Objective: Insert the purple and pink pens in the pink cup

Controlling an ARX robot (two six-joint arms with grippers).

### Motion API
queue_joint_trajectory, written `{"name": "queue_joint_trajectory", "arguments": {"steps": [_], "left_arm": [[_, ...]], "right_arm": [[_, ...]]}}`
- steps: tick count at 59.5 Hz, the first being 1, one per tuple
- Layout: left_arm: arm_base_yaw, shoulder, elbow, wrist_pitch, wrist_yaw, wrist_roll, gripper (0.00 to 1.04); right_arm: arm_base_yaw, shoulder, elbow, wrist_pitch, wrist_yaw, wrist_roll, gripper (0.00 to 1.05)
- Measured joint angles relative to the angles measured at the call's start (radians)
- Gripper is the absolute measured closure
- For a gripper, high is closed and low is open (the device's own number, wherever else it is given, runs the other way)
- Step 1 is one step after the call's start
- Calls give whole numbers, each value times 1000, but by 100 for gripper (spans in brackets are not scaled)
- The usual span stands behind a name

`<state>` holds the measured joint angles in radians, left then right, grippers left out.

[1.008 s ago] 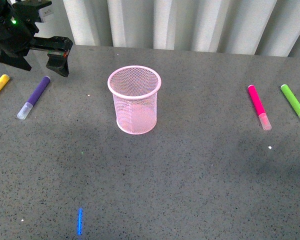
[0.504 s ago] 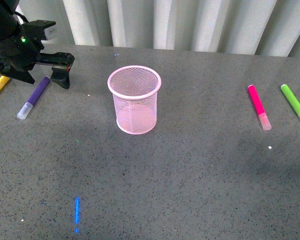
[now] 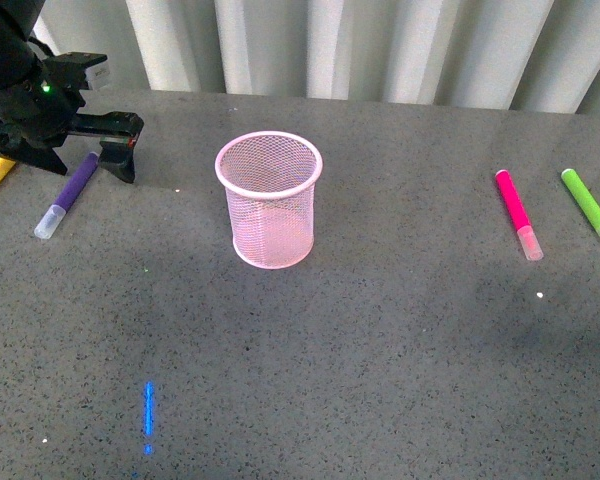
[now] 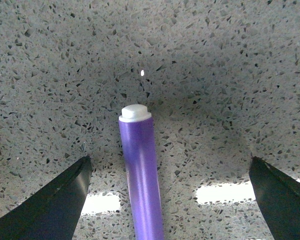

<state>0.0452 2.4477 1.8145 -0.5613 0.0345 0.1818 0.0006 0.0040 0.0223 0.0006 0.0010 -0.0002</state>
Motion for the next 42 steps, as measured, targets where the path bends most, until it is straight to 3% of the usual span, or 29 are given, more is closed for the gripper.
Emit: {"name": "queue_joint_trajectory", "arguments": {"steps": [8, 27, 42], "left_arm": [[10, 2, 5, -27, -21, 10, 41], [9, -2, -4, -51, -19, 39, 90], [0, -68, -137, 111, -42, -6, 93]], "right_arm": [[0, 0, 0, 0, 0, 0, 7], [0, 0, 0, 0, 0, 0, 7], [0, 0, 0, 0, 0, 0, 7]]}}
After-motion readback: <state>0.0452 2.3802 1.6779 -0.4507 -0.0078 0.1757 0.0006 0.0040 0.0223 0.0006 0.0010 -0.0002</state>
